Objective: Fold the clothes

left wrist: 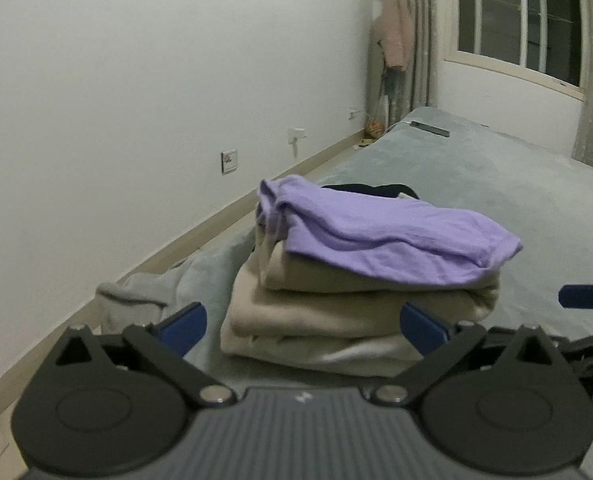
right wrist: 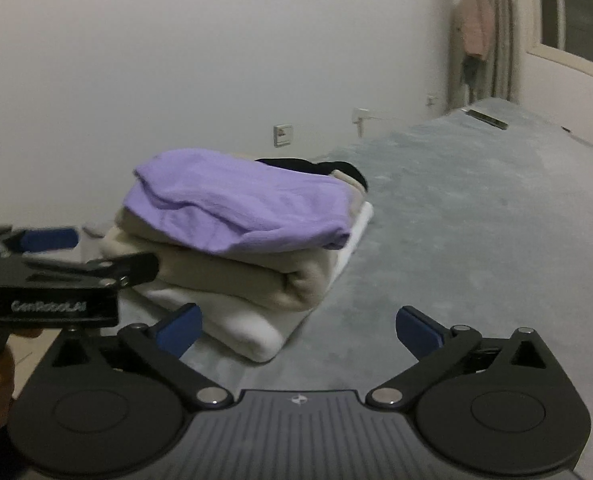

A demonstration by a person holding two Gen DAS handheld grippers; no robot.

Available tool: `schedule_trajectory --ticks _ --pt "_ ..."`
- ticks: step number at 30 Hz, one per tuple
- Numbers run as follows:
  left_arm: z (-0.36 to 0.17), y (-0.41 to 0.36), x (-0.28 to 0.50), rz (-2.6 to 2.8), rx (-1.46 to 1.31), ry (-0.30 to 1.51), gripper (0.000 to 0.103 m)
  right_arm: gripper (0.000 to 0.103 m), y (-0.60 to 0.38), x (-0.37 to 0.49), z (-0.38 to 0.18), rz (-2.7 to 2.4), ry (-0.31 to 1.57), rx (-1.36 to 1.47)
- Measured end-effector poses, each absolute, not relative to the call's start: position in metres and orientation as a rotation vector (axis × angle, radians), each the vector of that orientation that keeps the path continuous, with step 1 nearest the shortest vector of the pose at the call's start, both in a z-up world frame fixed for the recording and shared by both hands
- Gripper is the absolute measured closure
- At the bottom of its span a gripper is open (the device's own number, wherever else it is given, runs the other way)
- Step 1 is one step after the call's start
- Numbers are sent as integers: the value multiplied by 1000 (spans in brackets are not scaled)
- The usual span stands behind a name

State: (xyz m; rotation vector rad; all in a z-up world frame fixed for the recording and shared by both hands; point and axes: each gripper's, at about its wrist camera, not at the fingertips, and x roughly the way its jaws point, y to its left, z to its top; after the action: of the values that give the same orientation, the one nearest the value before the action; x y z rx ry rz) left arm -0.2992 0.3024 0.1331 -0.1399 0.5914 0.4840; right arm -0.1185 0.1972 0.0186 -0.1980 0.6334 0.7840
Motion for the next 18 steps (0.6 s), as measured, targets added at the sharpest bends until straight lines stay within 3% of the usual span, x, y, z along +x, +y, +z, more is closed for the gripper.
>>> schedule_trajectory --ticks 18 --pt "121 301 -295 527 -100 660 0 0 200 -113 9 755 703 -150"
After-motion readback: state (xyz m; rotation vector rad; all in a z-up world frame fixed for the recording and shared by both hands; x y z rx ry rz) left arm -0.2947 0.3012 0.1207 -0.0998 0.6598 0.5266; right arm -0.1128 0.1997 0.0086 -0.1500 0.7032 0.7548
